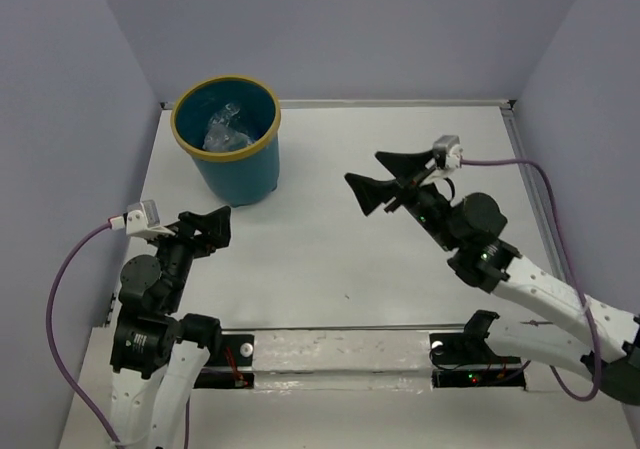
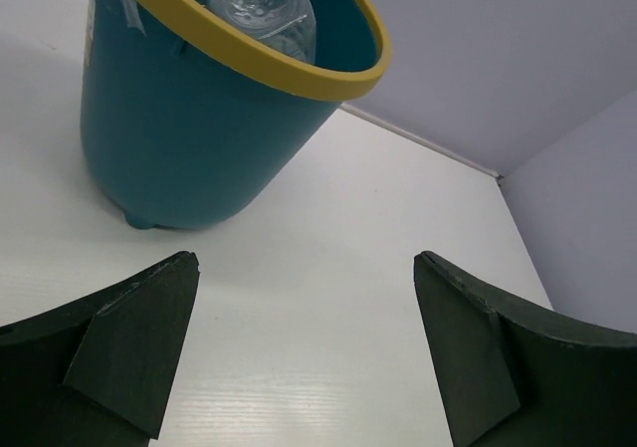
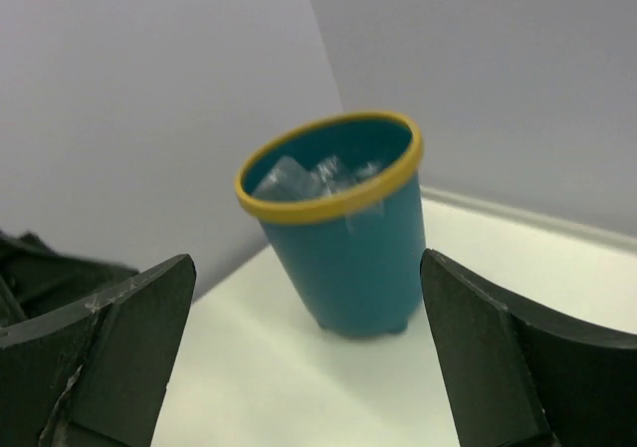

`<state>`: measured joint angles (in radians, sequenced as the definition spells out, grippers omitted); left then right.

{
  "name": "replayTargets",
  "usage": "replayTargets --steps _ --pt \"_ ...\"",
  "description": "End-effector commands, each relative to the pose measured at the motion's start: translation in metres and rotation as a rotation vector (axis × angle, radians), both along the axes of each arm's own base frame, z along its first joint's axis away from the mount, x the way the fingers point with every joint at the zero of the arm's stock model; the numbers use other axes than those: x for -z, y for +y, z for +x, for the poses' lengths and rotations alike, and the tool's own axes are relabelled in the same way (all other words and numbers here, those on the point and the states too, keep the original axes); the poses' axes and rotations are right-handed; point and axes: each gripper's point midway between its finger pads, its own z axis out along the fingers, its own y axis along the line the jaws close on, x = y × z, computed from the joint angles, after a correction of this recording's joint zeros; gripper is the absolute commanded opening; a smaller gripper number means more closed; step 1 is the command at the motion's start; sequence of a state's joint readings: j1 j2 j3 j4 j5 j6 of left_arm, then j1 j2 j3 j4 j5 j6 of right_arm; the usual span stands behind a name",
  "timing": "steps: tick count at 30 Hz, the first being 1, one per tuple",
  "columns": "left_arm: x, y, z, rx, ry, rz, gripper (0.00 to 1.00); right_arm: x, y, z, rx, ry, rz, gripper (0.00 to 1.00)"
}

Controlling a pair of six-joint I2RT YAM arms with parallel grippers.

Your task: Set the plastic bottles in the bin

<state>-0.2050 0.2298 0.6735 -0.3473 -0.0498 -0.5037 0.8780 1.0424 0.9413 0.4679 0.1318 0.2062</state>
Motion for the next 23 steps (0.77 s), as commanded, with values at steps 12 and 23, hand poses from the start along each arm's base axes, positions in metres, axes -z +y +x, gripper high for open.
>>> replayTargets --steps 12,23 --pt "-0.049 -0.005 -0.024 0.058 -0.103 -0.016 0.99 0.145 -0.131 -0.074 0.14 0.304 0.028 1.0" --pt "-0.046 -0.011 -0.024 0.082 -0.148 -0.078 0.99 0.109 -0.127 -0.074 0.118 0.29 0.082 1.0"
